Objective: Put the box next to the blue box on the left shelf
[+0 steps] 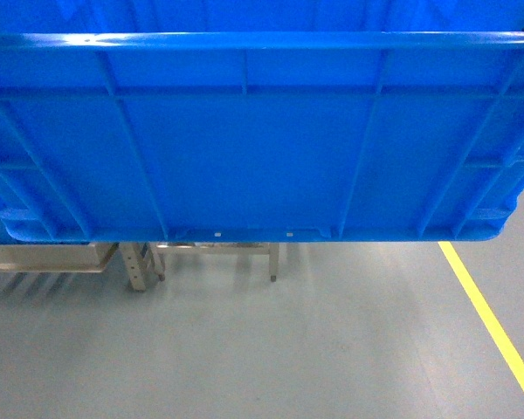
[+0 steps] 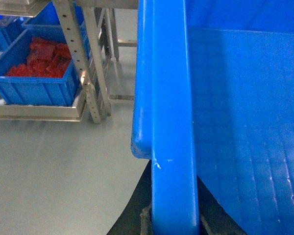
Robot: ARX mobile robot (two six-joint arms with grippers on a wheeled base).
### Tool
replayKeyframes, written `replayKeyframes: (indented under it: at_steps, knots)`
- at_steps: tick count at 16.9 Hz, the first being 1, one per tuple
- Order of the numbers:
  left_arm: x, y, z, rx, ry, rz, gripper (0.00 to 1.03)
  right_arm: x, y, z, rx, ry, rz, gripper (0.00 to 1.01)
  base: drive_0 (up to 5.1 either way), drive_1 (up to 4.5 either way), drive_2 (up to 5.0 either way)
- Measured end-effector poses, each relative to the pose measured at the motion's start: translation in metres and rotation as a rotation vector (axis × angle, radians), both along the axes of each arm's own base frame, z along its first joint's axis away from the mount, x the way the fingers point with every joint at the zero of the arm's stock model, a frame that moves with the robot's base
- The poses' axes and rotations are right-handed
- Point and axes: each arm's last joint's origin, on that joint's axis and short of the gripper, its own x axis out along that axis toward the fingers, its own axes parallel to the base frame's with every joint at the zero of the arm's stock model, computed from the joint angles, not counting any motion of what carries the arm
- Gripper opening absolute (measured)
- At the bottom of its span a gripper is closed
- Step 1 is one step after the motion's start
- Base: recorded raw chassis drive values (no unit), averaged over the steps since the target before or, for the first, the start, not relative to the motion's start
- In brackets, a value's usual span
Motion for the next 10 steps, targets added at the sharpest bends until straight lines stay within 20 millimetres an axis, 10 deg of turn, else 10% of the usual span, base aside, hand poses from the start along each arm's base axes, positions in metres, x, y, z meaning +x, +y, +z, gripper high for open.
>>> replayKeyframes:
  at_steps: [6, 10]
  knots:
    - [0.0, 0.0, 0.0003, 0.001, -0.003, -0.001, 0.06, -0.0001, 0.0, -0.0002, 0.0, 0.002, 0.0, 0.07, 0.0, 4.29, -4.3]
    - [0.0003, 0.0, -0.001, -0.001, 0.005, 0.0, 0.06, 0.0003, 0.0, -0.0009, -0.001, 0.005, -0.001, 0.07, -1.2, 0.39, 0.8]
